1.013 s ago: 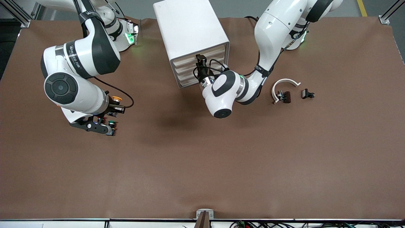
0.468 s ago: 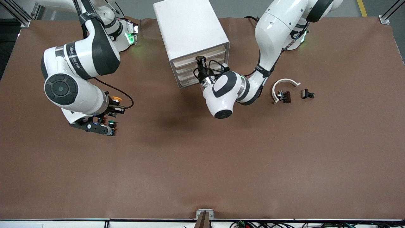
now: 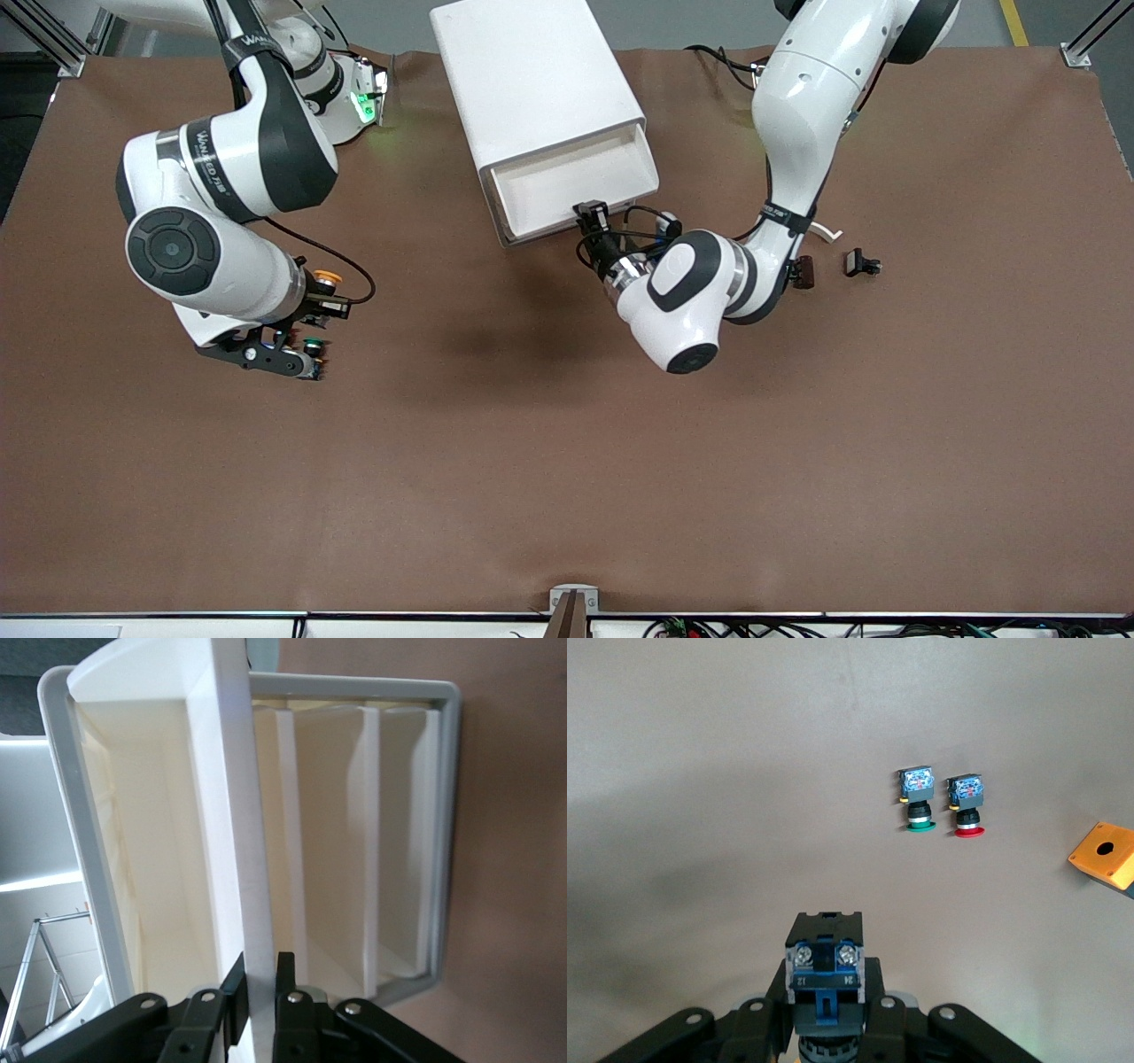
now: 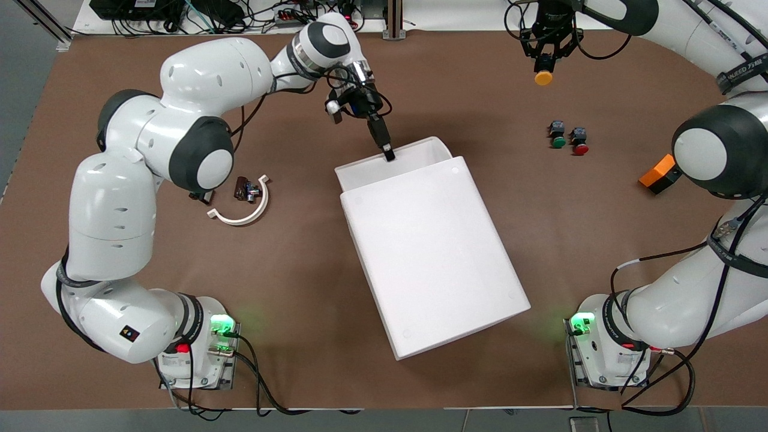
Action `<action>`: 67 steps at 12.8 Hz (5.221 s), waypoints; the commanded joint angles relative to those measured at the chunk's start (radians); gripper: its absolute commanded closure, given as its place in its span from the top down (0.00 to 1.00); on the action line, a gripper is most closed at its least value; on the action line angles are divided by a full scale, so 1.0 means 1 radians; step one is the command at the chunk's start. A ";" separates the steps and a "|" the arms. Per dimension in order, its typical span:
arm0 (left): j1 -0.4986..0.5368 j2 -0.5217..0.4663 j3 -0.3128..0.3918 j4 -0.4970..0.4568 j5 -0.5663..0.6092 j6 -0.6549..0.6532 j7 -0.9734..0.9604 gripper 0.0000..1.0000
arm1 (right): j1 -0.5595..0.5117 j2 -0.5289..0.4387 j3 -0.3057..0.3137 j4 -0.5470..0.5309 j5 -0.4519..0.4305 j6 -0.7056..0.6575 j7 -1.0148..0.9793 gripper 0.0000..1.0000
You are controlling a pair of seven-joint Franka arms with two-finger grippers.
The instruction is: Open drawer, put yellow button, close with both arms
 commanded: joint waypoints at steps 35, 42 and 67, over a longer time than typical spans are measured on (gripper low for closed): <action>0.123 -0.550 0.174 0.039 1.016 0.131 1.605 1.00 | 0.513 0.050 -0.005 -0.071 0.292 0.352 1.338 0.00; 0.399 -0.710 0.035 -0.119 0.996 0.226 2.003 1.00 | 0.550 0.079 -0.005 -0.072 0.289 0.353 1.338 0.15; 0.573 -0.767 -0.065 -0.186 0.956 0.198 2.143 1.00 | 0.122 -0.305 -0.011 0.074 0.280 -0.139 0.524 1.00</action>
